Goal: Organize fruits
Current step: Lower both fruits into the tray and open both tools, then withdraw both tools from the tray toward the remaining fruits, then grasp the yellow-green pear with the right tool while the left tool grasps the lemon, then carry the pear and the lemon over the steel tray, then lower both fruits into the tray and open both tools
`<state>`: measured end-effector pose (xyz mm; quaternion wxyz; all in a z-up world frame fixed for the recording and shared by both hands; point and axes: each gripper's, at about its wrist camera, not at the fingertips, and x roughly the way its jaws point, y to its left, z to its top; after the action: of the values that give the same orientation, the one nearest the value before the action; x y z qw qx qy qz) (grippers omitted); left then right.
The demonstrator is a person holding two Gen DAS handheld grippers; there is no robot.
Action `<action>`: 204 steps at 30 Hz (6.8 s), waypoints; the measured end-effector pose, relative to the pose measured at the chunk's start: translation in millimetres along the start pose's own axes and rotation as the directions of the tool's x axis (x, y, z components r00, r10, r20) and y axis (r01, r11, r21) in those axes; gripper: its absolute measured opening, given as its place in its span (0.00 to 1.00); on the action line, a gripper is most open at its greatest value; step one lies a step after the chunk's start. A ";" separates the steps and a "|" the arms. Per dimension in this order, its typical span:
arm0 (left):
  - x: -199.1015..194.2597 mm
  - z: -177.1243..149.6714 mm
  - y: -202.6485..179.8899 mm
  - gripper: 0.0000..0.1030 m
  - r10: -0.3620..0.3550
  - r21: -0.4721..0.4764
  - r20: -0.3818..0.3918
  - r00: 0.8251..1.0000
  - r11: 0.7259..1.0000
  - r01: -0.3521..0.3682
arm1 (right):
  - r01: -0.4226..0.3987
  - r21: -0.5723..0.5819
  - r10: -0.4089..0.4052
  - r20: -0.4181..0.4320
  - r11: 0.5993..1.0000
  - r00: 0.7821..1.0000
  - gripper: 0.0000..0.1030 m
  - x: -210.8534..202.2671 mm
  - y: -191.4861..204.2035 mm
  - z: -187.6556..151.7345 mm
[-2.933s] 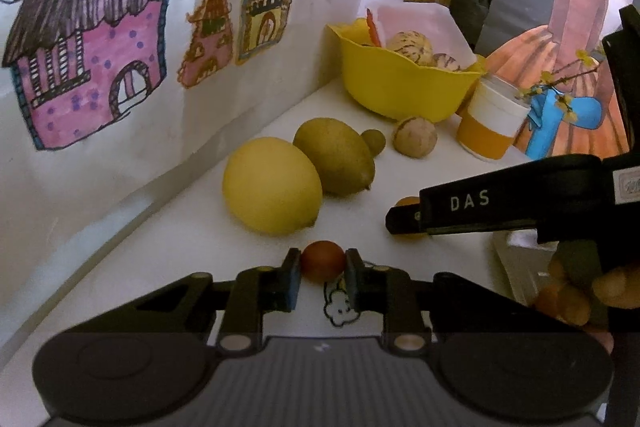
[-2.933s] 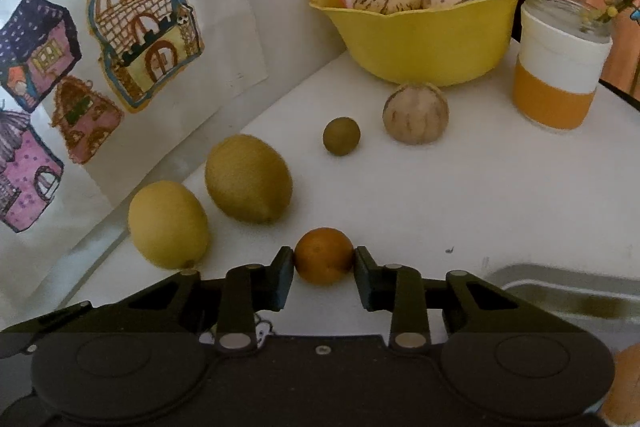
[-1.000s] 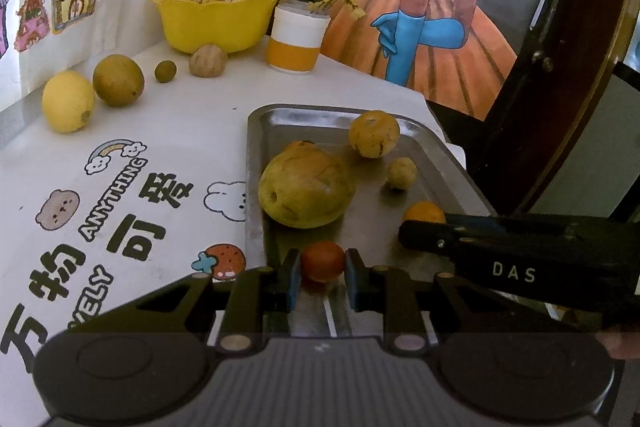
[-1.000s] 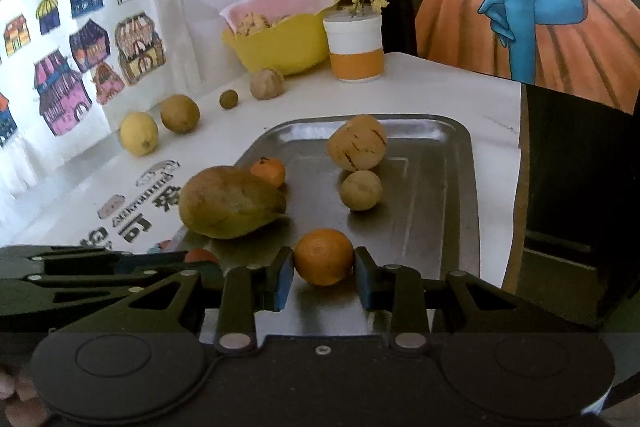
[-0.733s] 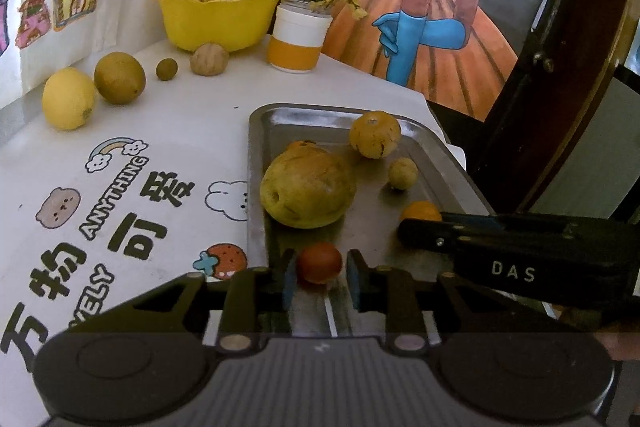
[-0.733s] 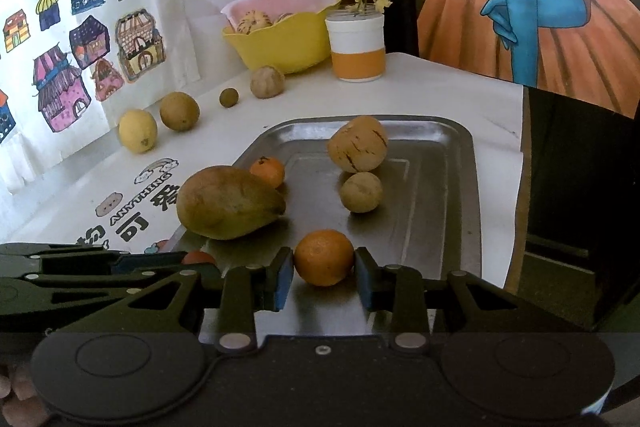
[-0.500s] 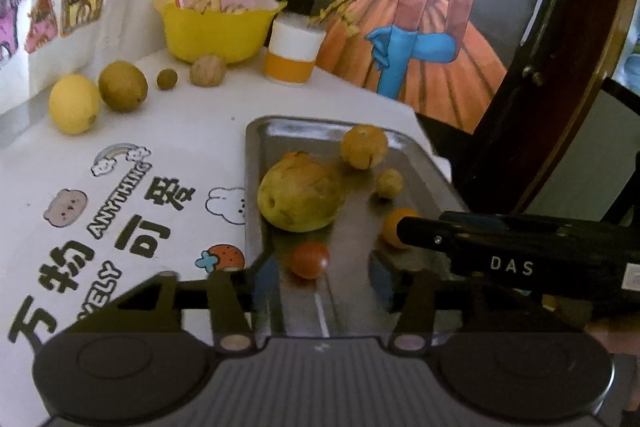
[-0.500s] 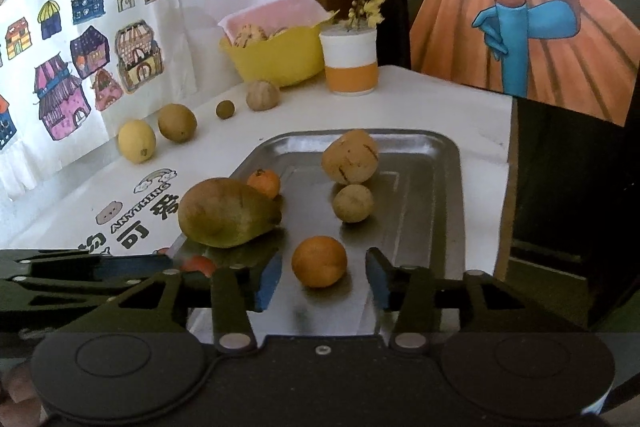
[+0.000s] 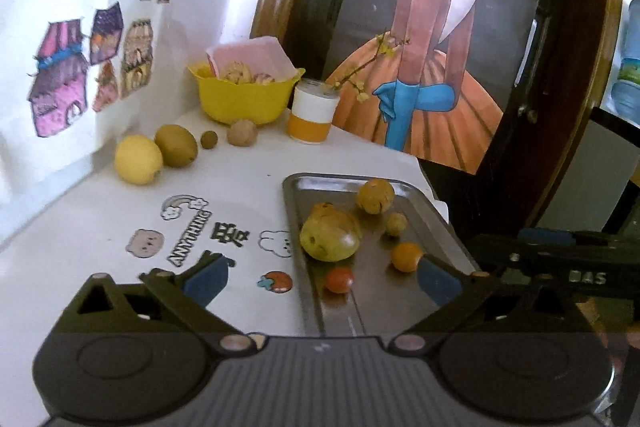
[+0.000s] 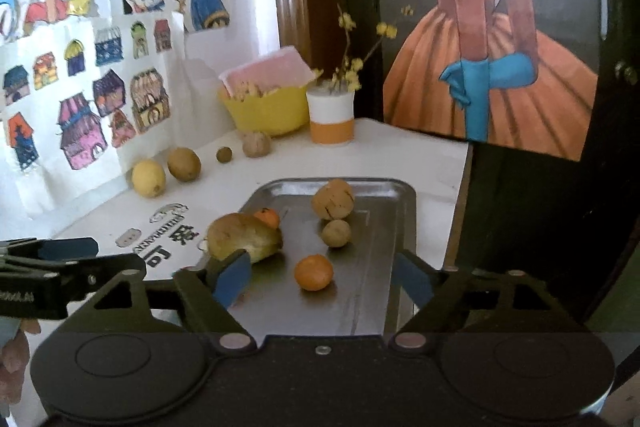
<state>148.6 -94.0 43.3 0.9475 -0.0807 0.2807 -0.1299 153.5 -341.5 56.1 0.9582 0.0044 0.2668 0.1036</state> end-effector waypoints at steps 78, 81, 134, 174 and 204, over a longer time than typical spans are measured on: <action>140.5 79.9 152.0 0.99 0.303 0.098 -0.016 0.953 0.949 -0.300 | -0.334 0.198 0.384 -0.338 0.922 0.859 0.92 316.6 141.3 154.8; 150.8 80.9 151.6 0.99 0.301 0.106 -0.009 0.953 0.948 -0.299 | -0.352 0.226 0.413 -0.357 0.908 0.838 0.89 331.2 144.3 150.5; 71.8 29.9 142.1 0.64 0.219 -0.022 -0.095 0.971 0.975 -0.222 | -0.370 0.312 0.475 -0.408 0.875 0.780 0.59 270.2 145.6 86.4; 54.0 -22.2 -31.8 0.64 -0.106 0.085 -0.170 0.980 0.989 0.122 | -0.147 0.454 0.317 -0.327 0.879 0.890 0.59 71.1 -56.8 12.9; 51.7 -31.2 -28.5 0.75 -0.073 0.141 -0.151 0.986 0.985 0.095 | -0.123 0.259 0.184 -0.223 0.958 0.957 0.61 71.9 -33.5 -19.6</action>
<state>167.5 -138.8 -2.6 0.9216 -0.0123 0.3351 -0.1957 210.1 -360.7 0.4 0.8991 0.1293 0.3925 0.1445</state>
